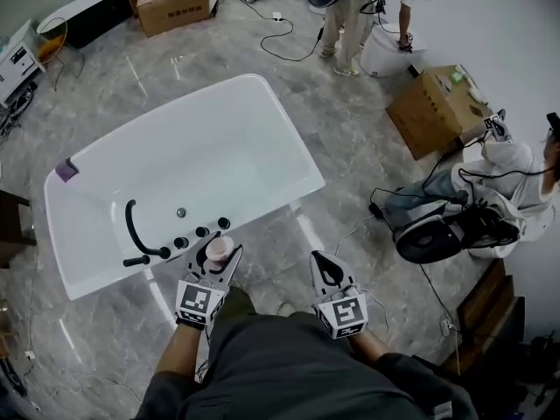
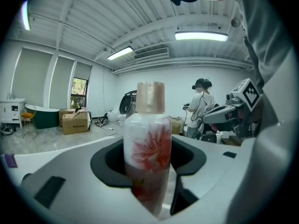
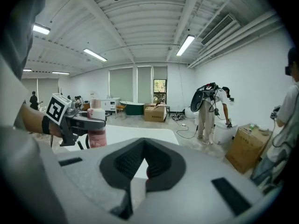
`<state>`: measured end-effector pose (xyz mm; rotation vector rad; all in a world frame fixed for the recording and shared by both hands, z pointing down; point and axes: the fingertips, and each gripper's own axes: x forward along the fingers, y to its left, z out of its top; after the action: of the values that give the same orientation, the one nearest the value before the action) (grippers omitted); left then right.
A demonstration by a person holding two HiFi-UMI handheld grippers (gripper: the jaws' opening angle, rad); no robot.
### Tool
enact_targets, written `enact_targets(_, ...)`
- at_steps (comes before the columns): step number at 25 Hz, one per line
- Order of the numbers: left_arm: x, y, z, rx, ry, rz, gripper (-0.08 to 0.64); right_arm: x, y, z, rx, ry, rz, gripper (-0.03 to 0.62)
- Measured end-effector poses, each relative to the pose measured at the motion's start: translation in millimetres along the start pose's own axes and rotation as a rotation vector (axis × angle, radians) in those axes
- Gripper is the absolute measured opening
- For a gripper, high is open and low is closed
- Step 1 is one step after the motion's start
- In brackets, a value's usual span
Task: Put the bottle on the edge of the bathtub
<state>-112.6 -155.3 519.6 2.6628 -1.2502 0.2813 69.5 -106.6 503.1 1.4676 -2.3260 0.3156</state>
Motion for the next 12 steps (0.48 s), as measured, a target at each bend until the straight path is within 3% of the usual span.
enact_targets(7,38.2,37.0,-7.6,0.089,-0.009,-0.104,0.227,59.6,19.9,13.3,-0.003,0.038,-0.023,0.0)
enact_targets(12,73.6,44.2,-31.1,0.179,-0.013,-0.127,0.227,93.0,23.9,-21.0,0.006,0.11,0.052,0.0)
